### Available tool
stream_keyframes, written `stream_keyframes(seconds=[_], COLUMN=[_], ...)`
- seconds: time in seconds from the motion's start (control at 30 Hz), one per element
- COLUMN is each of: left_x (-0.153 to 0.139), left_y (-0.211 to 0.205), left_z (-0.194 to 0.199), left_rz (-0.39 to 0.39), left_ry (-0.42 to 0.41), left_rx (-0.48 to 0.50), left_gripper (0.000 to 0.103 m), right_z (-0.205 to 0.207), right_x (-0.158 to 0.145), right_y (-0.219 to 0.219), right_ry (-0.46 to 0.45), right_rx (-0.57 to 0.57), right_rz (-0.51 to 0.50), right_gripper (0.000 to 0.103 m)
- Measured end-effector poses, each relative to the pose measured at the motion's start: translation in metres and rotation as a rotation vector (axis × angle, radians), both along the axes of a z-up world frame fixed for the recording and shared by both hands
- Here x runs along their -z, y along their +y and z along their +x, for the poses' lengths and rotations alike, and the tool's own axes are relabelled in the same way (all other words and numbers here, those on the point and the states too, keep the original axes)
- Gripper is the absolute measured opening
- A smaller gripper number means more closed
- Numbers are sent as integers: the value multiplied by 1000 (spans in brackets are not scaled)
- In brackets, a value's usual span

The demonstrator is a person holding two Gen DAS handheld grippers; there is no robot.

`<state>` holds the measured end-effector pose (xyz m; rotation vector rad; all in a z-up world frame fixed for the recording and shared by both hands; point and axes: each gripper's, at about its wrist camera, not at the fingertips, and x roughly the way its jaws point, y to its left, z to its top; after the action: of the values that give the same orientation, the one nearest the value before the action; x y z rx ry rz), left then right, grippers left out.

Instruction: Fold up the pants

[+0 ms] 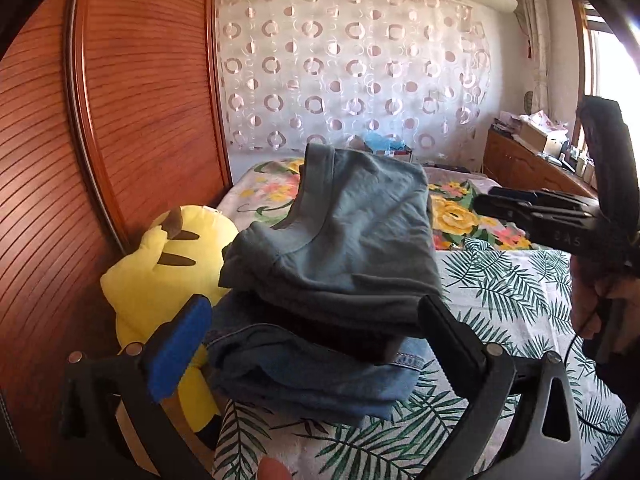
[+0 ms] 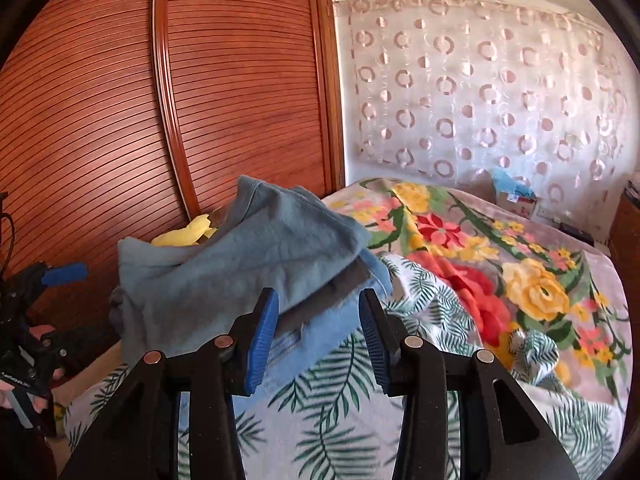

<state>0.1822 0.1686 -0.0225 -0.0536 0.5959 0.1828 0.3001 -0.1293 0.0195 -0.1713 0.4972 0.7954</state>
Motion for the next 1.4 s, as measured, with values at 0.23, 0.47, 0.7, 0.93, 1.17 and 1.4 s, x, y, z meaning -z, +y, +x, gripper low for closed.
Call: stream_keyframes(seconds=[0.23, 0.47, 0.7, 0.93, 1.17, 1.4], left_x=[-6, -13, -13, -19, -33, -52], left_y=[-21, -51, -82, -120, -158, -183], left_z=[-12, -22, -35, -50, -63, -79], left_rz=[-10, -13, -19, -28, -16, -18], left_ry=[-15, -22, -23, -39, -71, -109], left_rx=[31, 79, 137, 192, 247, 278], left_gripper=[103, 103, 103, 103, 103, 103], right_z=[-45, -98, -145, -192, -236, -279], right_x=[-7, -11, -13, -15, -30, -43], right_y=[-27, -56, -78, -101, -118, -125], right_ry=[-9, -29, -55, -63, -76, -103], right_rx=[58, 137, 217, 312, 391, 458], right_rz=[11, 24, 38, 48, 62, 87], right_gripper=[52, 65, 67, 67, 67, 67])
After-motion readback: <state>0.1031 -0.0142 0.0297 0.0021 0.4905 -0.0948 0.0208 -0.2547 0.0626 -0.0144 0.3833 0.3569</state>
